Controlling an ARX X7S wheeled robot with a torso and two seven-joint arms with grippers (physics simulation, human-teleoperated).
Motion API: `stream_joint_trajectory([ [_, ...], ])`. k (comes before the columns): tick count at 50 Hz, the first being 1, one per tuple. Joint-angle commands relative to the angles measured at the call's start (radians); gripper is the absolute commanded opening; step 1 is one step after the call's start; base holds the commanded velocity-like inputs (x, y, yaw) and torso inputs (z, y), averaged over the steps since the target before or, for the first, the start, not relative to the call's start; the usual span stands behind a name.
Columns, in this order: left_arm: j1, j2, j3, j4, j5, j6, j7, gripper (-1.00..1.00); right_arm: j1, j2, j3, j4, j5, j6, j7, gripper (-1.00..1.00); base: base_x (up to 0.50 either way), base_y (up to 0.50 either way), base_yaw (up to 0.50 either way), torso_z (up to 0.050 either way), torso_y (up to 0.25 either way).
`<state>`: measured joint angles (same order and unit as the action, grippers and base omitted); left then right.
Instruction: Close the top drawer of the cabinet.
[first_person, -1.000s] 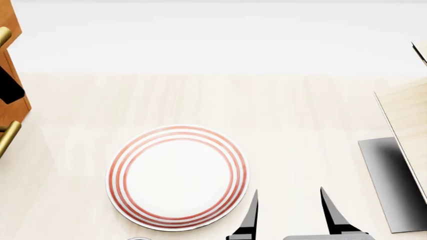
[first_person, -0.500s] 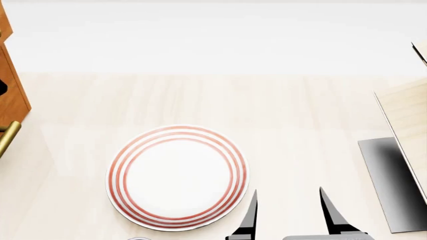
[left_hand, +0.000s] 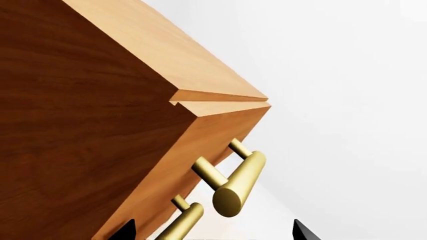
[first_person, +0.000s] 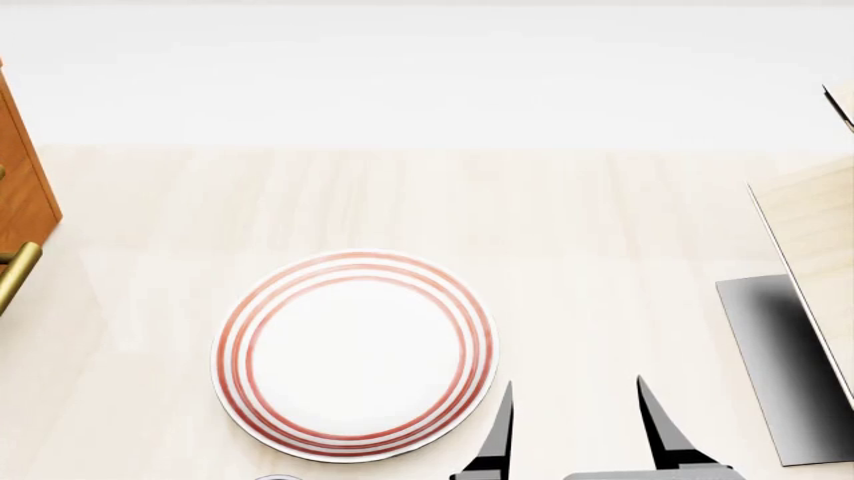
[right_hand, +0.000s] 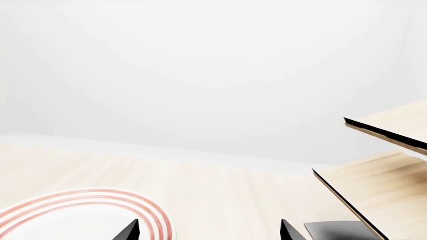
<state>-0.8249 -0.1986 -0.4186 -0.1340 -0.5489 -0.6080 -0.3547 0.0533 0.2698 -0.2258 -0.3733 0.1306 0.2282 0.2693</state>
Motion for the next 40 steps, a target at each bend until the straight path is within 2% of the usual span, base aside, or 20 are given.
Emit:
stream_joint_trajectory([
  [1,-0.008,-0.011,-0.039,-0.003,-0.017,-0.027,-0.017,1.00,-0.001,0.004,-0.003,0.007,0.005,-0.008,0.003,1.00,0.00,0.00,0.00,0.000,0.000],
  [29,-0.020,-0.064,-0.071,0.110,-0.060,-0.090,-0.070,1.00,-0.002,0.013,-0.009,0.008,0.016,-0.015,0.012,1.00,0.00,0.00,0.00,0.000,0.000],
  [40,-0.026,-0.094,-0.105,0.091,-0.065,-0.083,-0.077,1.00,0.008,0.014,-0.017,0.012,0.016,-0.009,0.016,1.00,0.00,0.00,0.00,0.000,0.000],
])
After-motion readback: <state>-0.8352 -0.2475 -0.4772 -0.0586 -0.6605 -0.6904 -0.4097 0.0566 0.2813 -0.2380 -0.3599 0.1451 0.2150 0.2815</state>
